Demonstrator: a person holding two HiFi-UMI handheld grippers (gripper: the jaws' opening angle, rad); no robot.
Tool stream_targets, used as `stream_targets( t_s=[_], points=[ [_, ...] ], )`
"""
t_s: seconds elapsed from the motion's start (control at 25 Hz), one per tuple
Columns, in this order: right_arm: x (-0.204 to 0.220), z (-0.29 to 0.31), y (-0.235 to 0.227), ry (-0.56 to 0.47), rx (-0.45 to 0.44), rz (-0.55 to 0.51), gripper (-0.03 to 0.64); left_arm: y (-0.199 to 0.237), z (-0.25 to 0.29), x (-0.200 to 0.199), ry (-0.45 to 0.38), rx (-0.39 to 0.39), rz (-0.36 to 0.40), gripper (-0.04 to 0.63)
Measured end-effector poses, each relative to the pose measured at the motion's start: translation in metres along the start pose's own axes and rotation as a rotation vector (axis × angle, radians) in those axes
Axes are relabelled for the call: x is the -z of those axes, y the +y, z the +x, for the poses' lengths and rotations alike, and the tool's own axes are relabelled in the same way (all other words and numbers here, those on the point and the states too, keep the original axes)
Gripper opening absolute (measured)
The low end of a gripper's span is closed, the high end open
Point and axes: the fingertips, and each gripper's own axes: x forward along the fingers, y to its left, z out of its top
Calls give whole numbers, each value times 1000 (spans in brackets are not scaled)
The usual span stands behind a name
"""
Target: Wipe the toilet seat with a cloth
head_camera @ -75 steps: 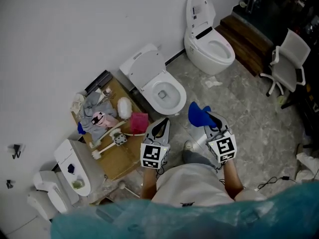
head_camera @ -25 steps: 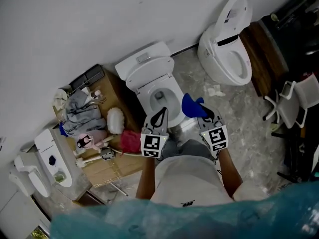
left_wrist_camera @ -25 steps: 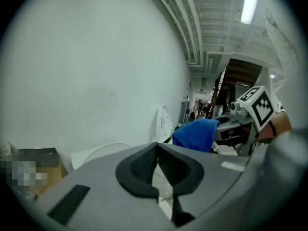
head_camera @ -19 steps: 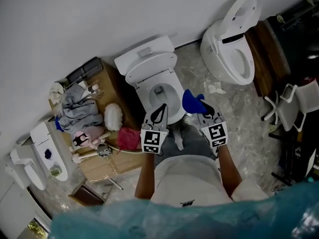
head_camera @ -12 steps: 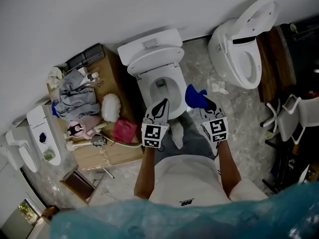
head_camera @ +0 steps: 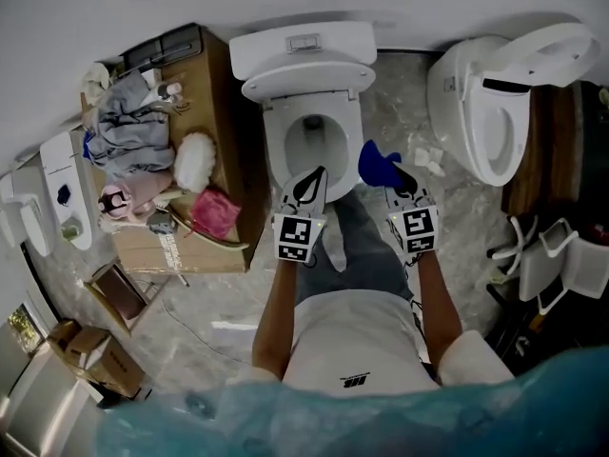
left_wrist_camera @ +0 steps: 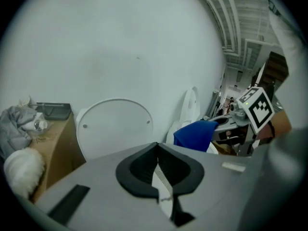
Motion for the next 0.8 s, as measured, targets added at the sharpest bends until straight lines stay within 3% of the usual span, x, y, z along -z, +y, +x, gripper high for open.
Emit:
stream_targets(
  t_s=[0.8],
  points=[
    [143,121,-36,174,-116,-37,29,21,98,108,81,-75,-120,11]
  ],
)
